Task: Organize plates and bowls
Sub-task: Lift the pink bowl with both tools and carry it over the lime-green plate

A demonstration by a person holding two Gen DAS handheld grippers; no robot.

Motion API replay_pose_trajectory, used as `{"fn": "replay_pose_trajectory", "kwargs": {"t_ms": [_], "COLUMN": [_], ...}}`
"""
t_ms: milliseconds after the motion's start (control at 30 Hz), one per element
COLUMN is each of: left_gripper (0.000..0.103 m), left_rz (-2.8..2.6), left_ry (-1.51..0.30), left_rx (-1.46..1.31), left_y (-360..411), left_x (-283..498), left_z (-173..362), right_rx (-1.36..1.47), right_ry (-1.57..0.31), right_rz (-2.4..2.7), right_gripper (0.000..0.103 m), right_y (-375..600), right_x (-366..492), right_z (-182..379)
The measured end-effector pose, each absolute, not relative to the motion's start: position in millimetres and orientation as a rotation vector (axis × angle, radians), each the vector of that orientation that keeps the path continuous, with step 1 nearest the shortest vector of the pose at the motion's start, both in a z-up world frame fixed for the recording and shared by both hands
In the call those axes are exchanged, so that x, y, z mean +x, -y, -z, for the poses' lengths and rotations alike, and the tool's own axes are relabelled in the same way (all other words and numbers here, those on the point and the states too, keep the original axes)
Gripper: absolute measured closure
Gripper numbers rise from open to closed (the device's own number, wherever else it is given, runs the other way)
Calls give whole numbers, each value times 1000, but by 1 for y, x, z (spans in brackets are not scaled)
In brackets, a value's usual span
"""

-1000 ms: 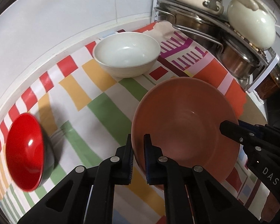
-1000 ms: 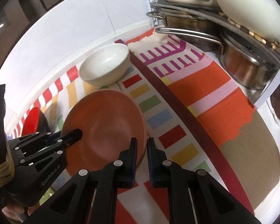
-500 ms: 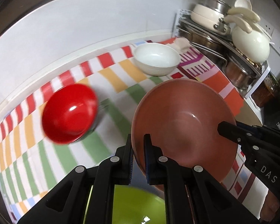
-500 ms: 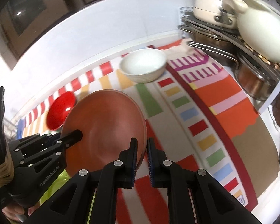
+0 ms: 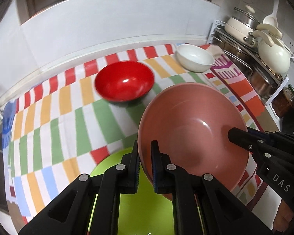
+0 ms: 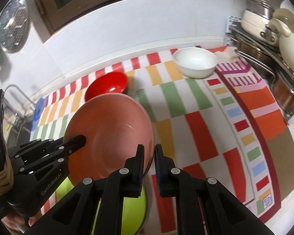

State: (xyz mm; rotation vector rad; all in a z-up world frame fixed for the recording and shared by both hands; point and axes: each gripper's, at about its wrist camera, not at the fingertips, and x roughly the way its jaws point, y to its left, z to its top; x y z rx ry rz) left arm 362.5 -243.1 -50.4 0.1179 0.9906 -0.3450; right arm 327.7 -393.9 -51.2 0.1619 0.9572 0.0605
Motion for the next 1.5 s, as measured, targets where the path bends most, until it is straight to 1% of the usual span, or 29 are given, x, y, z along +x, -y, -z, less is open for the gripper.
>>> {"fn": "replay_pose_trajectory", "kwargs": {"t_ms": [700,1033,1500], "left_gripper": [91,91,91], "left_rz": [291,282,281], "left_ry": [-1062,-1098,-1131], "left_rx": [67,58,58], "left_y": [193,184,181], "left_x": [317,313,312], "left_z": [79,92,106], "right_rx": [154,153,143], "right_ry": [-1083,-1134,-1152], "right_rz": [-136,-149,-152], "right_gripper": [91,91,91], "right_y": [351,341,338], "right_x": [300,296,297], "right_z": [87,102,107]}}
